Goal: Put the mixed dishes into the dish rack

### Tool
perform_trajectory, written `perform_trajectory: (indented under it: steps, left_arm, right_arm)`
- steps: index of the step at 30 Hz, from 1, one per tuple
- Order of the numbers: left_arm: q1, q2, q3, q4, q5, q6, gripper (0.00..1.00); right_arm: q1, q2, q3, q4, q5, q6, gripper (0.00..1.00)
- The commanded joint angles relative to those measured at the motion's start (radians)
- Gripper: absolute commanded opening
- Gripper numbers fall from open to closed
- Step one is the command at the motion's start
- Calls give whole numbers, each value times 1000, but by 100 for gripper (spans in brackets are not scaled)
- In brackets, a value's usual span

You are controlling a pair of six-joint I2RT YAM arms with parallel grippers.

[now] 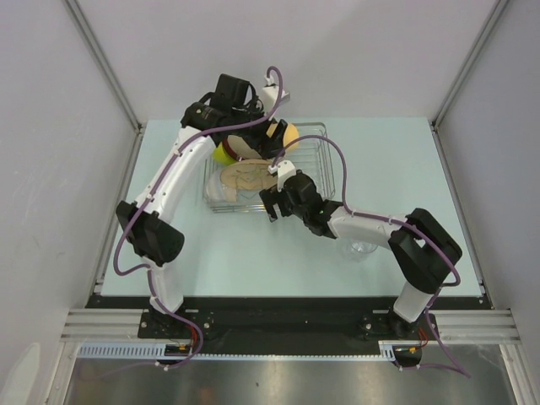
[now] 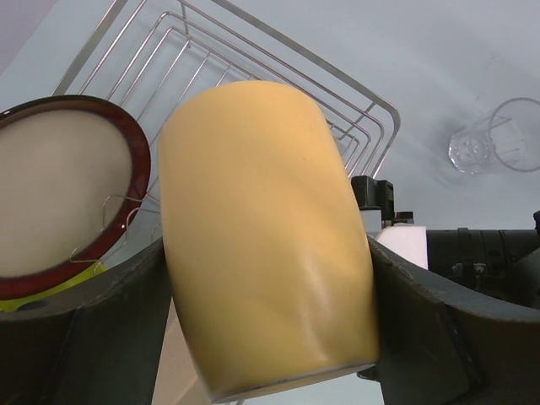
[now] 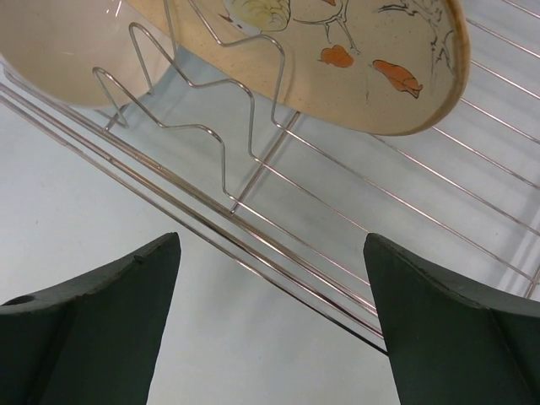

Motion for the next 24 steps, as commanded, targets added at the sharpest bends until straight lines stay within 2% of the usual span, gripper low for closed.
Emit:
perform_trajectory:
  steps: [1,12,18,20,24]
  left_arm:
    - [-3,-85,7,75,-14,19,0]
    - [-4,-81,18,75,-46,23,0]
    - [-32,-45,52,48,-43,26,0]
    - [-55,-35,47,44,-42,37,0]
    - [-110,-7,53,15,-64,81,0]
  right_arm:
    - [49,-15,12,-95,-38,60,92]
    - [126,-164,-135,-161,-110,124,83]
    - [178,-254,-180,-224,-110,138,82]
    - [181,-285,-181,-247,-108,141,83]
    - [181,-343,-182,-268,-114,149,93]
